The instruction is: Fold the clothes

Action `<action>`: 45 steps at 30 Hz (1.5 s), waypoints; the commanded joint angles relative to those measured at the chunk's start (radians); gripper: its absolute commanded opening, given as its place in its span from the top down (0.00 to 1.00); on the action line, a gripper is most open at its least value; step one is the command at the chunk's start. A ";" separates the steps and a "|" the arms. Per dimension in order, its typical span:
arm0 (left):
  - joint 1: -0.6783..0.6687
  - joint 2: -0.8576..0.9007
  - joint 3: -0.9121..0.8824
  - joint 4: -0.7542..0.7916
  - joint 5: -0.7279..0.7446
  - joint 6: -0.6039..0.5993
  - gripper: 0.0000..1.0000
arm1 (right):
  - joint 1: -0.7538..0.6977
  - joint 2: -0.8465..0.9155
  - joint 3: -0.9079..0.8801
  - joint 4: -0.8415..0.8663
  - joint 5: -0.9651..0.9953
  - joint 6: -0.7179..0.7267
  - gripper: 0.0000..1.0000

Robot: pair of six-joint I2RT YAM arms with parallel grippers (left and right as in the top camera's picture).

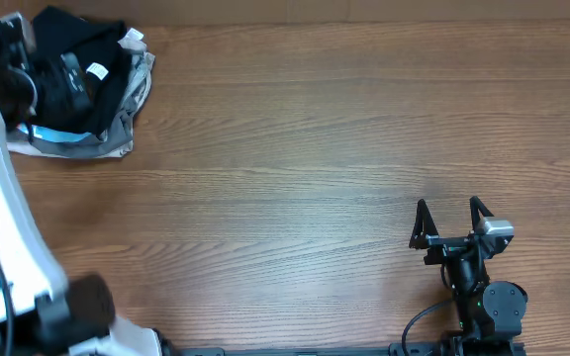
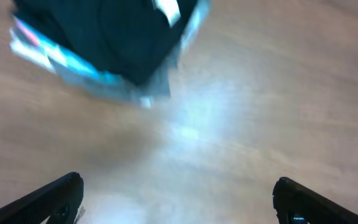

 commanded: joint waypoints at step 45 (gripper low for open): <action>-0.280 -1.623 -2.165 1.725 0.018 -0.013 0.00 | -0.003 -0.011 -0.010 0.005 0.006 -0.003 0.00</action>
